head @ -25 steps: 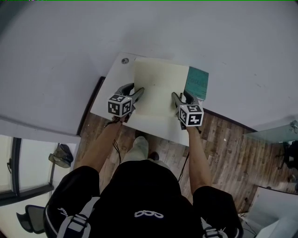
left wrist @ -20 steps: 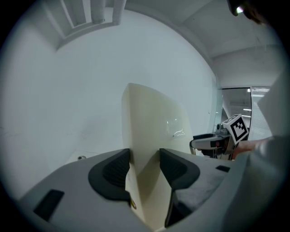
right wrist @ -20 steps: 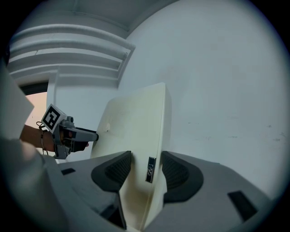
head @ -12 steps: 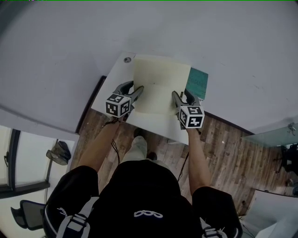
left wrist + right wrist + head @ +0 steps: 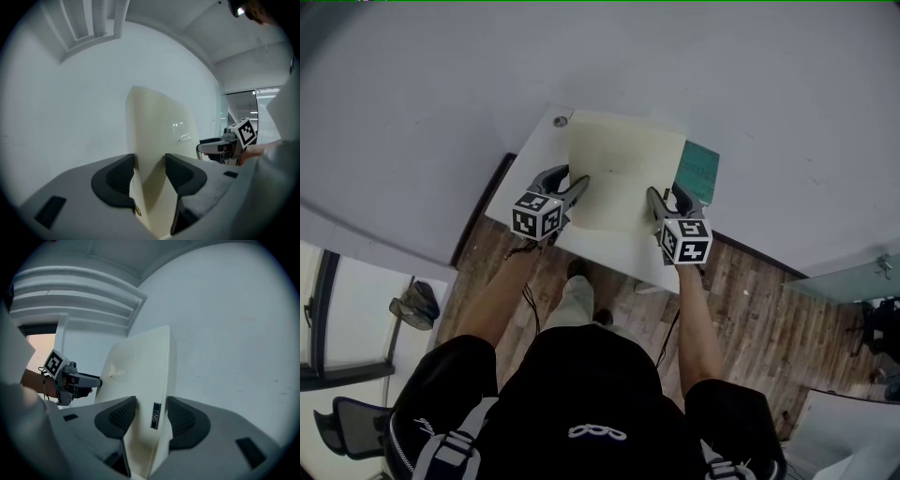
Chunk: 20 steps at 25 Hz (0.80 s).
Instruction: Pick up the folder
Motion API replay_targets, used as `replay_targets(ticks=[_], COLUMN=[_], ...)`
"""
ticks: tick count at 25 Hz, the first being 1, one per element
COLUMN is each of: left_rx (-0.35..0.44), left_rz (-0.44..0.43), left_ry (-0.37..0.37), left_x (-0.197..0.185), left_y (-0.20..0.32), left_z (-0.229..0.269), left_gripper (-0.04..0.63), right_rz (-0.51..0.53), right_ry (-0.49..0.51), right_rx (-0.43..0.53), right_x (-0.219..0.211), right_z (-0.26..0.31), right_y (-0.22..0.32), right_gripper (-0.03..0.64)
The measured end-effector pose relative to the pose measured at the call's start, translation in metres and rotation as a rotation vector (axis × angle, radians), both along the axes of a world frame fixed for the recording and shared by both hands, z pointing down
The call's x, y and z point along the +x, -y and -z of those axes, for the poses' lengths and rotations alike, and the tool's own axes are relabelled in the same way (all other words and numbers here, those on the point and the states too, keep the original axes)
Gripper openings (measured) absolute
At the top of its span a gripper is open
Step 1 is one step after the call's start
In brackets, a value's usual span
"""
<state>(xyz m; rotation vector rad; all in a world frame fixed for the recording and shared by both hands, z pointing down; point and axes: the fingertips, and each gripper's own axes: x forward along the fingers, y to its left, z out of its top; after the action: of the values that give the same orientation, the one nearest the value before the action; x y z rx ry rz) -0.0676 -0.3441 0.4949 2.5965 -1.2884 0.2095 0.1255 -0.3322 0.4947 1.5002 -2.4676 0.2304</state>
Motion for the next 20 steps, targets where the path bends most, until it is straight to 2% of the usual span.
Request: replay_targets(ticks=[20], left_rx=[0.004], left_rz=[-0.021], left_ry=[0.015], left_x=[0.012], left_y=[-0.023], left_z=[0.002], left_gripper=[0.224], right_rz=[-0.014], right_ry=[0.020], right_rx=[0.003], right_x=[0.012], right_z=[-0.001], right_y=[-0.025], right_gripper=[0.227])
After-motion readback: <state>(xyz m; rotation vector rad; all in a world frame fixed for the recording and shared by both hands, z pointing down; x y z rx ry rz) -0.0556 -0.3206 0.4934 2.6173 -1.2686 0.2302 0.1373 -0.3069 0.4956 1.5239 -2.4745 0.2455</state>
